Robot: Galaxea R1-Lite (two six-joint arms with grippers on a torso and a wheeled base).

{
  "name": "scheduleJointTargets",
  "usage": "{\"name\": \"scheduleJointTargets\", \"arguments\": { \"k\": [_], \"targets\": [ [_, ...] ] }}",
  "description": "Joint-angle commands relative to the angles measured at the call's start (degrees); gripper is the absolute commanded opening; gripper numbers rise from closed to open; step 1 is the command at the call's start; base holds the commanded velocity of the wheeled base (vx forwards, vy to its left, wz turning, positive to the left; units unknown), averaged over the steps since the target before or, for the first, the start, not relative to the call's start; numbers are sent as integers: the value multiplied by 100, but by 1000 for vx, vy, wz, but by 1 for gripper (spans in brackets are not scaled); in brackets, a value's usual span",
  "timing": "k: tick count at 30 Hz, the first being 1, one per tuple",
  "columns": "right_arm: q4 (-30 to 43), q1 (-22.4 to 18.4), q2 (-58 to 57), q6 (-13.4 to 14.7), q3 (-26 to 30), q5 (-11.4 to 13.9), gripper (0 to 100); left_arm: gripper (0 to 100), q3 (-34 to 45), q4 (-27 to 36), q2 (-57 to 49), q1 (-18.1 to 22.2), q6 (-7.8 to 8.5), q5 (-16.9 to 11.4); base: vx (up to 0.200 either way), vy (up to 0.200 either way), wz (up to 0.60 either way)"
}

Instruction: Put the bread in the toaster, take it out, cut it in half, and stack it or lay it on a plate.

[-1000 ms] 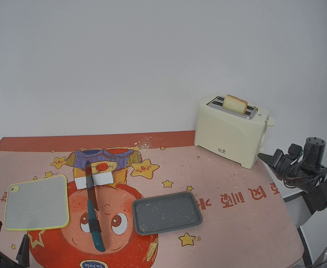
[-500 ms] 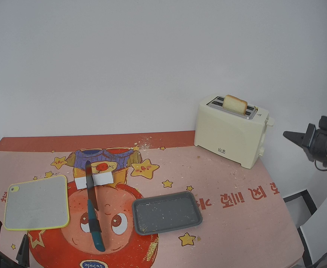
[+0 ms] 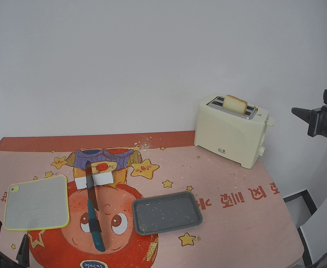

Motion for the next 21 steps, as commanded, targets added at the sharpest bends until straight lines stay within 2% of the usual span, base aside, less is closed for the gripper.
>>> {"name": "scheduleJointTargets", "arguments": {
  "k": [1, 3, 4, 5, 7, 8, 9, 12, 16, 21],
  "targets": [
    [-234, 7, 934, -531, -210, -9, 0, 100, 101, -8, -57, -4, -1, 2, 0, 0, 0],
    [-568, -37, 1233, -786, -307, 26, 0, 100, 101, -8, -57, -4, -1, 2, 0, 0, 0],
    [-568, -37, 1233, -786, -307, 26, 0, 100, 101, -8, -57, -4, -1, 2, 0, 0, 0],
    [-1007, -168, 1672, -936, -474, 228, 100, 100, 101, -8, -57, -4, -1, 2, 0, 0, 0],
    [-1130, -204, 1804, -944, -518, 316, 100, 100, 101, 0, -57, -4, -1, 2, 0, 0, 0],
    [-1473, -230, 2129, -953, -606, 483, 100, 100, 101, 0, -57, -4, -1, 2, 0, 0, 0],
    [-1613, -221, 2279, -944, -658, 518, 100, 100, 101, -8, -57, -4, -1, 2, 0, 0, 0],
    [-1745, -212, 2551, -927, -887, 535, 100, 100, 101, -8, -57, -4, -1, 2, 0, 0, 0],
    [-1693, -195, 2815, -918, -1476, 615, 100, 100, 101, -8, -57, -4, -1, 2, 0, 0, 0],
    [-1666, -81, 2876, -865, -1696, 632, 100, 100, 101, -8, -57, -4, -1, 2, 0, 0, 0]
  ]
}}
